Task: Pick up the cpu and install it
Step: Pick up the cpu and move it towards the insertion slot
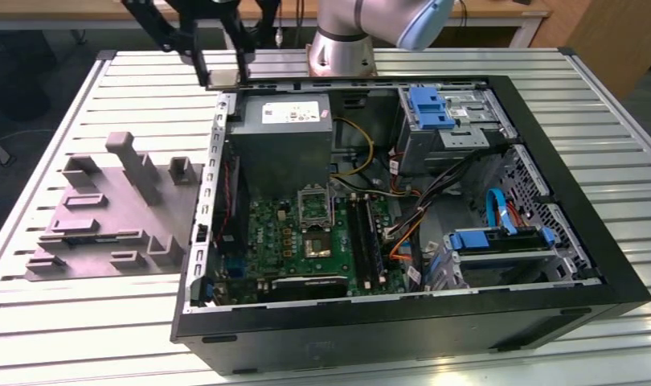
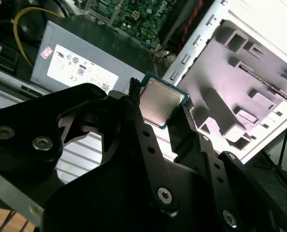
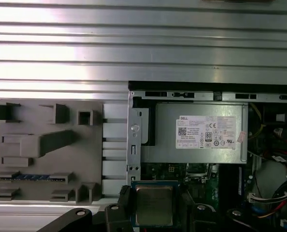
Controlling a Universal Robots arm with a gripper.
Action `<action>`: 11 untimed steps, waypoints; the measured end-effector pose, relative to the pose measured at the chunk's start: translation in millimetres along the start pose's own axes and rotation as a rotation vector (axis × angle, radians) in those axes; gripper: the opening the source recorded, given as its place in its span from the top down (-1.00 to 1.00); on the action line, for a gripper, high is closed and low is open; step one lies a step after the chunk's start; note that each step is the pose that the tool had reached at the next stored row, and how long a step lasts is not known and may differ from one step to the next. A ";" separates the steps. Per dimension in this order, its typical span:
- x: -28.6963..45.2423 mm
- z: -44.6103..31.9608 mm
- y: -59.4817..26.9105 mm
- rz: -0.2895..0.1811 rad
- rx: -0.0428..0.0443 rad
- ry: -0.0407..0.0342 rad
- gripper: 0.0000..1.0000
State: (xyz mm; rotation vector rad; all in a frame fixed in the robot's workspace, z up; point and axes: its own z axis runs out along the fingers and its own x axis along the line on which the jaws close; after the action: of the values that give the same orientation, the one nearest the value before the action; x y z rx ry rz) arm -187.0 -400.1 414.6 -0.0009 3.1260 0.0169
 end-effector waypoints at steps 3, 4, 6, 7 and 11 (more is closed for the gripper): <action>-13.4 1.5 0.0 0.000 -0.0002 -0.0001 0.06; -18.0 1.9 0.0 0.000 -0.0001 -0.0001 0.06; -27.2 2.9 -0.1 0.000 -0.0001 -0.0001 0.06; -31.7 3.3 -0.1 0.000 0.0000 0.0000 0.06; -40.9 4.0 -0.2 0.000 0.0000 0.0000 0.06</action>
State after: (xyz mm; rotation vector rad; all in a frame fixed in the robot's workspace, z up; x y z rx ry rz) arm -146.0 -400.3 411.2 -0.0011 3.1261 0.0169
